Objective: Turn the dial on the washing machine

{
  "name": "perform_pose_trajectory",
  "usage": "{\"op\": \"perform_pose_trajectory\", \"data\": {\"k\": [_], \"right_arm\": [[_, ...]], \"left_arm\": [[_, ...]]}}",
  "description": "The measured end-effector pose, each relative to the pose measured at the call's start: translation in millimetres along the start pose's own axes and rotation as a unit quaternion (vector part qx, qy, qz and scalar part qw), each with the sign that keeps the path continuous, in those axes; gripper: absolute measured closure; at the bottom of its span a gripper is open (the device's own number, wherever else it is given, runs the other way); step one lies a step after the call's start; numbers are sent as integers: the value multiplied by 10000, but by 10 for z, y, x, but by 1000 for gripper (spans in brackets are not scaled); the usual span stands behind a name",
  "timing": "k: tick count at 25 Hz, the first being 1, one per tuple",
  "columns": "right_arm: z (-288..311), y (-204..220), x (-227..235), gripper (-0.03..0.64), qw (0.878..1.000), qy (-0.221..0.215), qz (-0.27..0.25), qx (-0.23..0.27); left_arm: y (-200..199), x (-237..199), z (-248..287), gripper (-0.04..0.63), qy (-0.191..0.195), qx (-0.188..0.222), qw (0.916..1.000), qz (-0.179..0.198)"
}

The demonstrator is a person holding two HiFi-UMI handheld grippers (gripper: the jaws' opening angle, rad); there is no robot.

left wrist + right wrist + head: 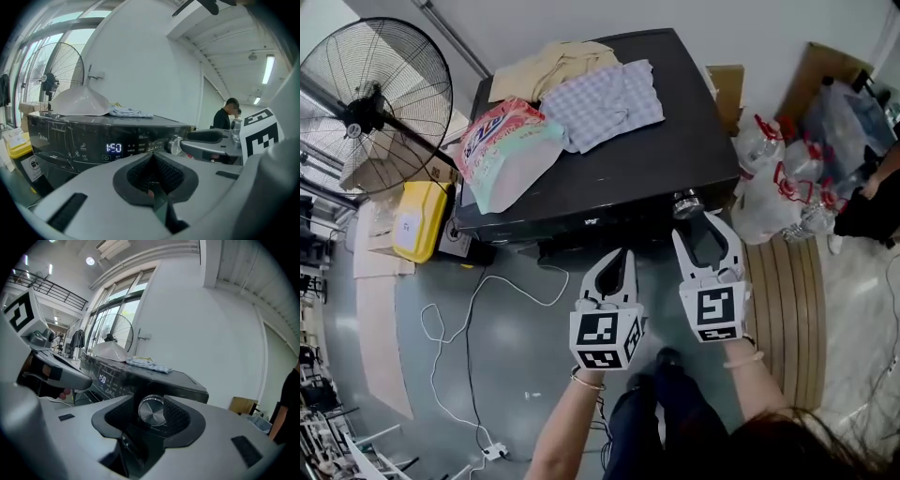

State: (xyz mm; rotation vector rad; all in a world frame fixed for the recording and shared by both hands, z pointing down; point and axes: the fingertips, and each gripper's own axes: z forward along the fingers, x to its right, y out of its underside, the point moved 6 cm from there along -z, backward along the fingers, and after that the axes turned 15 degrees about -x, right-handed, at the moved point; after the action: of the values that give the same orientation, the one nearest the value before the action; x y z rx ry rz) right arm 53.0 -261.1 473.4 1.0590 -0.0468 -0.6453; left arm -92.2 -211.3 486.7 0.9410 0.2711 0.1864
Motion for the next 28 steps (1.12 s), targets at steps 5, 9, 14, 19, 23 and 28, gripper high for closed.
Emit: {"op": "perform_pose_trajectory", "data": {"k": [5,9,14,19,23,28], "right_arm": [[150,102,61,372,9999,116,-80,-98],[264,155,77,347,9997,170,-136,-149],[366,156,83,336,9991,270,-233,-241],[394,169,95,337,9992,279,120,-252],[389,193,119,339,9974,97,701,-160],[394,263,188,341,9827,-258,1834,-15]], "left_arm": [[74,-25,107,581,18,-46,10000,13],[128,-44,165,581,35,-76,10000,14],[160,-32,190,580,64,-103,9999,12],[176,-41,200,580,83,-113,9999,18],[171,-41,201,580,92,-112,9999,23],[135,-27,192,581,118,-97,9999,38]]}}
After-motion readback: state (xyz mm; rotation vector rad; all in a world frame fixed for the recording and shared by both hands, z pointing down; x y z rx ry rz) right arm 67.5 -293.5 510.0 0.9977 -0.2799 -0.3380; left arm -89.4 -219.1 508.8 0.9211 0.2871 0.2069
